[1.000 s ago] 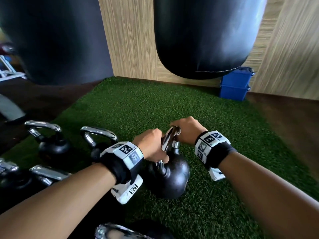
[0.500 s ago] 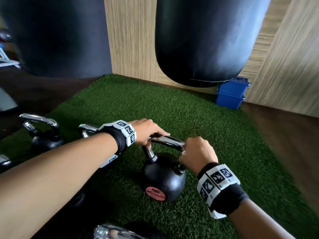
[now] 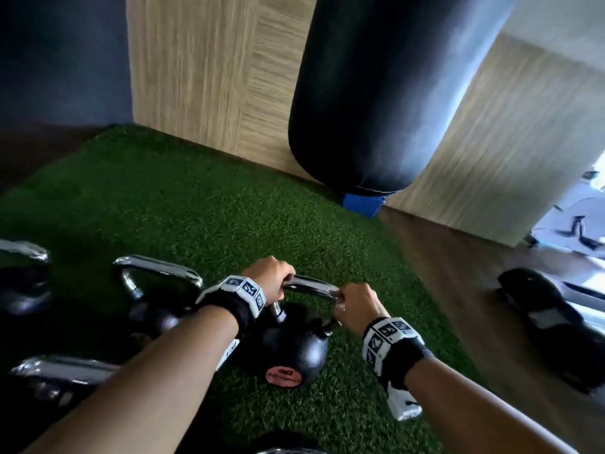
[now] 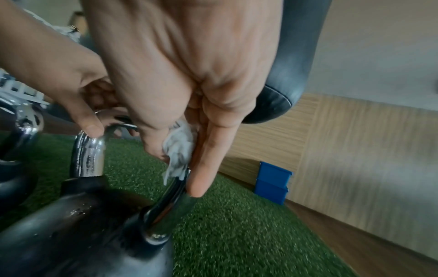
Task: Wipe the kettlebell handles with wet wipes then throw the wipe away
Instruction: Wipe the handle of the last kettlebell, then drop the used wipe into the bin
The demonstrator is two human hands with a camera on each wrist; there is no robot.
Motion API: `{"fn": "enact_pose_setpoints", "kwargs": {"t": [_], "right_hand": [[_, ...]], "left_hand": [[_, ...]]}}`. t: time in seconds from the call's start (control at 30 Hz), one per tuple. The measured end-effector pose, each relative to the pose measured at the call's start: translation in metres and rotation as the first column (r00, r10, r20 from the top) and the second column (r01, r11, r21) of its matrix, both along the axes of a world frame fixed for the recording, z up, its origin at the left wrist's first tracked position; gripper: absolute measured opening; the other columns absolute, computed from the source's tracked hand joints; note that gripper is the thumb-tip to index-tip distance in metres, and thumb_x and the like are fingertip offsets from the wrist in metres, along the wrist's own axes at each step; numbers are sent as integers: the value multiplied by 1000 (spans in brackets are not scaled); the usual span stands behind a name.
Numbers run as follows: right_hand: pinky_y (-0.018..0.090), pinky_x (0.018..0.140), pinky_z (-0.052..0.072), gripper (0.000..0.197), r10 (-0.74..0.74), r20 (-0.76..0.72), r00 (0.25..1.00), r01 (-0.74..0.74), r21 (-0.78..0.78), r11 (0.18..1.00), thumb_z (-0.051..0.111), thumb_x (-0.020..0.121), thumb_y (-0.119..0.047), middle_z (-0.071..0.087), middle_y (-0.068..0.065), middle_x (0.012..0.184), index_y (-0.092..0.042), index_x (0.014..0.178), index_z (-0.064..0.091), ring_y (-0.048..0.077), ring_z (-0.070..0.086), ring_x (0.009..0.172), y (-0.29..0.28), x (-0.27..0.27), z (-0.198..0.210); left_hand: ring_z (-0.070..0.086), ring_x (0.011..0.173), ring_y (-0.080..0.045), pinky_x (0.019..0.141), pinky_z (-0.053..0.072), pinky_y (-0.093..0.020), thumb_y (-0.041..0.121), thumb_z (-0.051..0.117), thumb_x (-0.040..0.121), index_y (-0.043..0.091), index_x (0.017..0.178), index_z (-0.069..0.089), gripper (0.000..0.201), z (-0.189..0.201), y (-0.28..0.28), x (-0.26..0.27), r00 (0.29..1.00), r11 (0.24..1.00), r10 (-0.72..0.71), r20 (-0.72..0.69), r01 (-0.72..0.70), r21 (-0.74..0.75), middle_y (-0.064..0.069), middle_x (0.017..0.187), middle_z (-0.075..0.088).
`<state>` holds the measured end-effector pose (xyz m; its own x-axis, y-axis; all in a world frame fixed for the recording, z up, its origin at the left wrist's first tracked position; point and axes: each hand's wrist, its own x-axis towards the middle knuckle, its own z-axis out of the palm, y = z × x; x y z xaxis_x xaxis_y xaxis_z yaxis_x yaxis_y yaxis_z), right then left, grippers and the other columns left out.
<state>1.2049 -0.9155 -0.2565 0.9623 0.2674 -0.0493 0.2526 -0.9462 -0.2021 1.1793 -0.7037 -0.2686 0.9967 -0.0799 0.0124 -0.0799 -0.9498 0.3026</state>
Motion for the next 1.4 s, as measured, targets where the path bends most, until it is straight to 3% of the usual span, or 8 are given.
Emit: {"fn": "enact_pose_setpoints", "kwargs": {"t": [0.23,0.37,0.5,0.73,0.87,1.03,1.27,1.4], "right_hand": [[26,62,48,23,-113,-198,974,114,-8,993,69,79,-29,73,11,91,-11,92,70,31,71,89,7,2,25],[32,76,59,35,-118,-351,929,98,-75,992,75,75,-32,73,12,102,-11,103,72,30,71,98,10,-3,76],[31,71,55,27,-203,-413,888,226,9,974,59,78,-18,73,15,98,-10,100,71,33,71,95,9,-46,130],[25,70,48,20,-269,-495,826,386,148,911,63,79,-21,74,13,94,-13,93,75,32,70,94,-6,-108,306],[27,83,52,14,-303,-487,819,456,233,859,70,76,-16,74,12,97,-14,87,78,28,68,97,-39,-143,415],[22,93,43,32,-376,-460,804,539,298,788,77,77,-22,71,6,114,-20,109,76,21,63,111,-104,-197,511],[20,56,40,30,-591,-382,711,701,461,545,84,70,-14,68,0,81,-15,96,68,14,59,67,-225,-305,591],[3,50,38,28,-740,-341,579,777,504,376,83,68,-13,62,-10,69,-16,92,69,-3,54,60,-309,-401,613]], "left_hand": [[62,124,-27,102,49,-30,5,70,83,25,154,39,80,21,-8,-27,989,967,51,-136,-82,-240,-9,139,63],[59,127,-23,106,46,-30,5,69,82,23,147,50,70,85,-7,-47,984,950,104,-148,-142,-278,-6,141,61],[64,118,-22,99,48,-28,13,69,84,24,128,68,46,173,8,-79,966,938,166,-199,-217,-269,-2,128,70],[65,116,-22,95,50,-28,12,65,86,28,124,70,42,348,-13,-117,936,965,145,-320,-205,-163,-3,125,71],[64,116,-24,94,50,-28,6,60,86,27,125,69,45,451,-48,-140,934,969,113,-340,-180,-171,-4,126,69],[64,115,-24,95,49,-30,7,62,87,26,125,69,43,548,-122,-172,952,971,-4,-307,-70,-229,-4,122,70],[65,113,-24,92,53,-37,15,66,87,29,125,66,41,623,-269,-235,914,933,-321,-249,261,-246,-2,123,68],[66,110,-23,88,53,-34,17,67,87,32,128,64,44,642,-357,-297,857,877,-470,-214,424,-229,0,123,68]]}}
